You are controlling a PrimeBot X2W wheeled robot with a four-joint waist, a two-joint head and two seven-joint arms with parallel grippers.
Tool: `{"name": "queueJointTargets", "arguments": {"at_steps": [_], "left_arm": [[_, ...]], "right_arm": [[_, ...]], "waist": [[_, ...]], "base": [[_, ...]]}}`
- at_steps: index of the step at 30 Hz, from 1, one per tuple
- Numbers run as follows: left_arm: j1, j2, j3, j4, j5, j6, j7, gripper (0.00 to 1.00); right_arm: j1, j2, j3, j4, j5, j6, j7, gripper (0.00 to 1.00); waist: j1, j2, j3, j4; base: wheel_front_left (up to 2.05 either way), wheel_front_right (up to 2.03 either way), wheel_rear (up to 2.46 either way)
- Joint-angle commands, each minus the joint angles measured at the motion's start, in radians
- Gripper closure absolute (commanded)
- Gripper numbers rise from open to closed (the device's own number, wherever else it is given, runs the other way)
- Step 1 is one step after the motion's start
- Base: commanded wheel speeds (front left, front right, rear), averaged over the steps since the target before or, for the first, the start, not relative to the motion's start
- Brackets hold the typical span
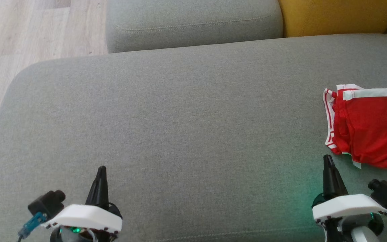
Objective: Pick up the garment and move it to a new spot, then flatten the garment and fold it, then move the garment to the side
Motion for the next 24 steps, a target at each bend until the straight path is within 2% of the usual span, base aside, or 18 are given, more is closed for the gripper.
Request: {"name": "queueJointTargets", "arguments": {"at_steps": [1, 24], "left_arm": [[-0.054, 0.013, 0.028, -0.026, -0.032, -0.013, 0.009, 1.00], [-0.082, 0.019, 0.080, -0.009, -0.269, -0.047, 0.067, 1.00]], "right_arm": [[-0.054, -0.012, -0.001, -0.040, 0.037, 0.002, 0.004, 1.00], [-0.065, -0.015, -0.029, -0.060, 0.290, 0.003, 0.065, 1.00]], "waist": [[0.0000, 0.0000, 0.000, 0.001], [0.0000, 0.0000, 0.002, 0.017]], "base": [[0.00, 0.00, 0.00], [0.00, 0.00, 0.00]]}}
